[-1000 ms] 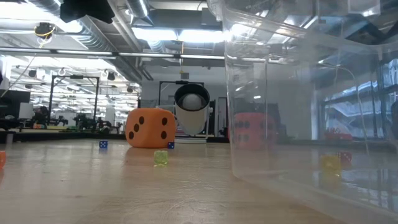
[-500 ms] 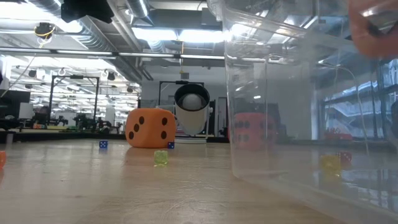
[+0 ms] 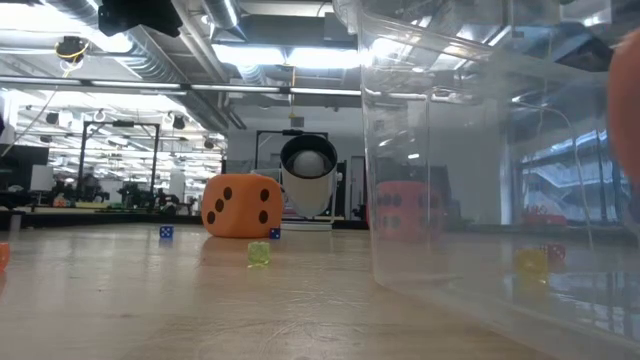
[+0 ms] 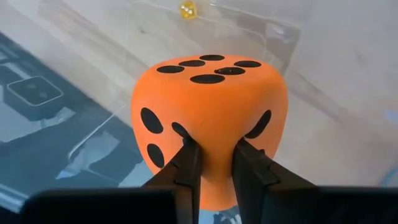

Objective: Pick & Place Dice
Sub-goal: Put the right large orange die into the transparent bin

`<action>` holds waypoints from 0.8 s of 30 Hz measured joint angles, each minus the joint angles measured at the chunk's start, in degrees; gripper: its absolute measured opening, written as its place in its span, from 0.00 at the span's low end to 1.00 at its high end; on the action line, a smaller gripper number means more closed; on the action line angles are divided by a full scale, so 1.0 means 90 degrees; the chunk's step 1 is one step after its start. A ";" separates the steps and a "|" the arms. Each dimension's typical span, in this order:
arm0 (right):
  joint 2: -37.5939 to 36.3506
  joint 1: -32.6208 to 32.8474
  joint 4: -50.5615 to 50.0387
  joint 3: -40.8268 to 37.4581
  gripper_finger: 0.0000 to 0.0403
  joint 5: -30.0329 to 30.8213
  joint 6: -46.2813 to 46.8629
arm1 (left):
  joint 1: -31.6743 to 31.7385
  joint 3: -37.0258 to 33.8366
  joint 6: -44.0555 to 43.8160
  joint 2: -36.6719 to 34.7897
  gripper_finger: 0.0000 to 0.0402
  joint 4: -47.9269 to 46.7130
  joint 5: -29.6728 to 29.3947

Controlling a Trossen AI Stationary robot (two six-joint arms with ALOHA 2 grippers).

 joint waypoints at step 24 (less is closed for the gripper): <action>0.0098 -0.0055 0.0004 0.0000 0.62 -0.0045 -0.0189 | 0.0000 0.0000 -0.0002 0.0000 0.16 -0.0001 0.0000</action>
